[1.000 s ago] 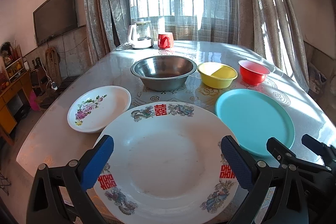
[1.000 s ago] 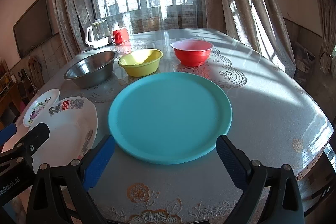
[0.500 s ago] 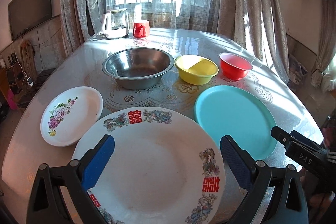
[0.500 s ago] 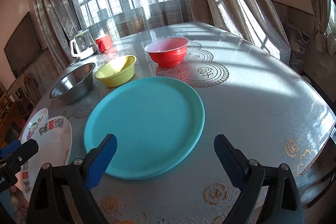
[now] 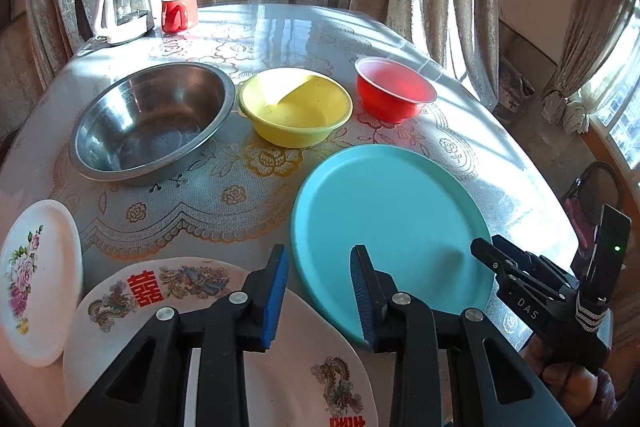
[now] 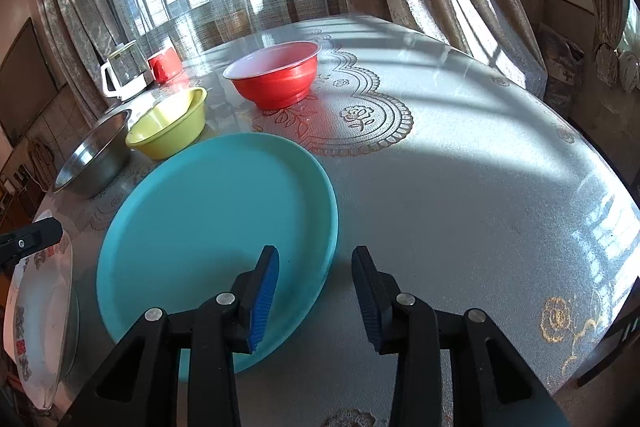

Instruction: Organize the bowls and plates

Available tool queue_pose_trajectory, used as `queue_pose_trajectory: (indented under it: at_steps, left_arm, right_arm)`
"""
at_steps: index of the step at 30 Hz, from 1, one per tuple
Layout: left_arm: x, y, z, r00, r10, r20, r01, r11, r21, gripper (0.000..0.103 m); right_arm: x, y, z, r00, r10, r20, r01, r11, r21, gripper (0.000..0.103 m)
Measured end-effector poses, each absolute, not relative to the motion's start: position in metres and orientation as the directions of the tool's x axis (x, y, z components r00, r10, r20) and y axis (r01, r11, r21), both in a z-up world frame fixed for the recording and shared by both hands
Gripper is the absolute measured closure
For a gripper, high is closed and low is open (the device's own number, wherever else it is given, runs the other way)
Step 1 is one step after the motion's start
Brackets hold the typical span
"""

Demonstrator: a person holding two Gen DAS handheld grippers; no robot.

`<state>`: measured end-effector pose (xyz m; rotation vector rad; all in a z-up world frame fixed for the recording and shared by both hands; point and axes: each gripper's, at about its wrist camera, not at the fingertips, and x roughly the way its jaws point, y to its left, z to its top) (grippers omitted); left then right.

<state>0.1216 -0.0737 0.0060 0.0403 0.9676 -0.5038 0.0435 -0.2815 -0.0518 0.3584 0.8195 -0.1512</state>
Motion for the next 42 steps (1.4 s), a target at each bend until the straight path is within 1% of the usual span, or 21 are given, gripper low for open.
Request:
queue_pose_trajectory:
  at_steps: [1,2,4,8,12,14,17,18,20,21,27,33,36,41,42]
  left_arm:
    - [0.125,-0.078,0.004,0.452,-0.39,-0.802,0.435,0.881,-0.183,0.079]
    - [0.131,-0.082,0.002,0.445,-0.384,-0.809,0.444,0.879,-0.173,0.079]
    - [0.139,-0.089,-0.004,0.431,-0.363,-0.826,0.444,0.882,-0.157,0.08]
    - [0.16,-0.092,-0.015,0.407,-0.327,-0.853,0.413,0.899,-0.148,0.08]
    - [0.168,-0.098,-0.021,0.391,-0.31,-0.867,0.425,0.896,-0.129,0.08]
    - [0.172,-0.099,-0.025,0.389,-0.285,-0.876,0.413,0.904,-0.11,0.08]
    - [0.175,-0.103,-0.031,0.367,-0.295,-0.882,0.429,0.895,-0.121,0.08]
    - [0.174,-0.104,-0.032,0.371,-0.286,-0.884,0.434,0.895,-0.107,0.081]
    - [0.172,-0.106,-0.033,0.38,-0.27,-0.885,0.445,0.892,-0.081,0.081]
    - [0.172,-0.107,-0.033,0.384,-0.265,-0.884,0.446,0.892,-0.074,0.081]
    - [0.17,-0.113,-0.033,0.395,-0.244,-0.886,0.435,0.899,-0.053,0.081]
    - [0.159,-0.121,-0.033,0.398,-0.254,-0.881,0.45,0.891,-0.053,0.081]
    - [0.155,-0.126,-0.033,0.371,-0.29,-0.882,0.453,0.886,-0.101,0.081]
    - [0.143,-0.139,-0.035,0.387,-0.284,-0.877,0.457,0.885,-0.085,0.081]
    - [0.142,-0.141,-0.036,0.385,-0.287,-0.877,0.451,0.887,-0.092,0.081]
  right_arm:
    - [0.045,-0.282,-0.052,0.677,0.005,-0.736,0.264,0.932,0.249,0.067]
    - [0.046,-0.282,-0.052,0.676,0.0,-0.737,0.26,0.936,0.239,0.068]
    - [0.048,-0.28,-0.052,0.673,-0.009,-0.74,0.255,0.941,0.221,0.07]
    - [0.048,-0.282,-0.052,0.668,0.006,-0.744,0.24,0.945,0.223,0.07]
    - [0.048,-0.285,-0.052,0.669,0.032,-0.743,0.222,0.945,0.24,0.07]
    - [0.049,-0.284,-0.052,0.668,0.032,-0.744,0.213,0.949,0.231,0.07]
    - [0.05,-0.282,-0.052,0.67,0.02,-0.742,0.204,0.956,0.21,0.07]
    - [0.05,-0.281,-0.052,0.672,0.017,-0.741,0.2,0.958,0.203,0.07]
    - [0.05,-0.279,-0.052,0.672,0.003,-0.741,0.196,0.964,0.181,0.073]
    - [0.05,-0.279,-0.052,0.672,-0.004,-0.74,0.192,0.967,0.169,0.078]
    - [0.051,-0.284,-0.052,0.668,0.006,-0.744,0.195,0.964,0.182,0.083]
    - [0.051,-0.298,-0.052,0.658,0.003,-0.753,0.231,0.951,0.206,0.084]
    - [0.051,-0.306,-0.052,0.655,-0.013,-0.756,0.256,0.945,0.205,0.085]
    - [0.053,-0.322,-0.054,0.654,-0.037,-0.756,0.288,0.936,0.203,0.085]
    - [0.054,-0.324,-0.055,0.653,-0.048,-0.756,0.293,0.936,0.194,0.087]
